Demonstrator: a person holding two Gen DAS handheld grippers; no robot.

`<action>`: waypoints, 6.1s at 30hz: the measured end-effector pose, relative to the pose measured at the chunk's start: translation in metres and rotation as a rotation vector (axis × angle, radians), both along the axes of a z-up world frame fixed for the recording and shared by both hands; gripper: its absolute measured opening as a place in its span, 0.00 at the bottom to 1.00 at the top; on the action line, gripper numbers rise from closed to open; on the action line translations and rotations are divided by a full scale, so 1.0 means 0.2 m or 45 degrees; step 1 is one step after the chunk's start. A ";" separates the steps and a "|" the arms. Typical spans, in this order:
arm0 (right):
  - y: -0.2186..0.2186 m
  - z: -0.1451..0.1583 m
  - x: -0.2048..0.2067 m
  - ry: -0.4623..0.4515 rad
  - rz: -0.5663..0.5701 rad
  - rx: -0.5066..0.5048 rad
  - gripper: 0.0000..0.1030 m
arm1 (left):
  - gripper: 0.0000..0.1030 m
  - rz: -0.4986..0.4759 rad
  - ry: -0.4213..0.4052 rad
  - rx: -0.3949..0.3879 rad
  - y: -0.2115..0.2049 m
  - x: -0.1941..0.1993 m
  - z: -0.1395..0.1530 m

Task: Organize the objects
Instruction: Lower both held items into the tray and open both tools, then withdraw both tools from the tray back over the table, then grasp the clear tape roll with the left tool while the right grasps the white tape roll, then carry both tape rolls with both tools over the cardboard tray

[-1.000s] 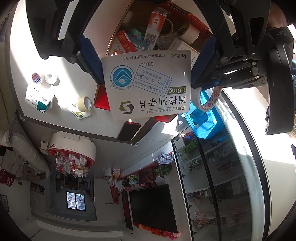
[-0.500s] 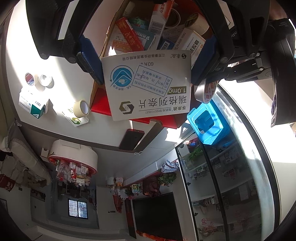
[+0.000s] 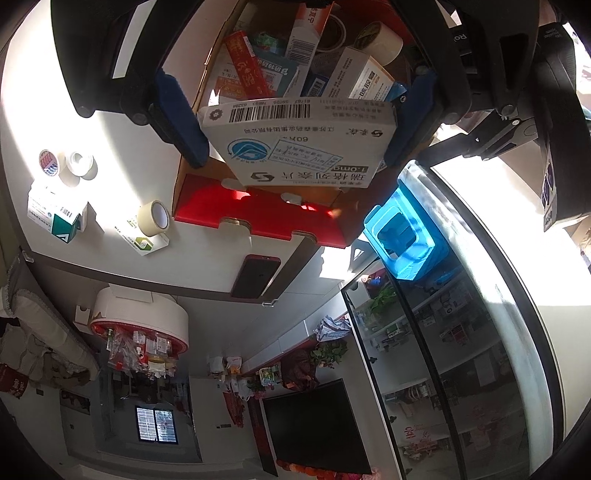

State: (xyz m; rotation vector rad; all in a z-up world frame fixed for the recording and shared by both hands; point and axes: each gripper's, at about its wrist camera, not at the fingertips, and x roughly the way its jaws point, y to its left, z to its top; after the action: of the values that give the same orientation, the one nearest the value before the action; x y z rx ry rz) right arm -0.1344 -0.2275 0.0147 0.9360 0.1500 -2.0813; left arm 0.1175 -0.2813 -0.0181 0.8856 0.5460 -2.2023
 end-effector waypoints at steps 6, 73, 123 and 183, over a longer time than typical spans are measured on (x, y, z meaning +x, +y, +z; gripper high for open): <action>0.04 0.05 0.03 0.005 -0.025 -0.042 0.92 | 0.70 0.018 0.013 0.040 0.03 0.06 -0.01; 1.35 -0.17 -0.28 0.195 -0.664 0.250 0.92 | 0.87 -0.395 -0.309 0.042 0.84 -1.18 -0.20; 1.39 -0.50 -0.88 -0.098 -0.557 0.129 0.80 | 0.84 -0.301 -0.371 0.114 0.45 -1.88 -0.57; 1.40 -0.27 -0.12 0.045 -0.511 0.029 0.51 | 0.51 -0.485 -0.059 -0.079 1.01 -0.94 -0.06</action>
State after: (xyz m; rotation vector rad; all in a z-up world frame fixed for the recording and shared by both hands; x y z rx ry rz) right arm -0.1592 0.0522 -0.0384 1.0070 0.0024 -2.4683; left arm -0.0711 -0.0795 -0.0311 1.0759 0.3021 -2.5141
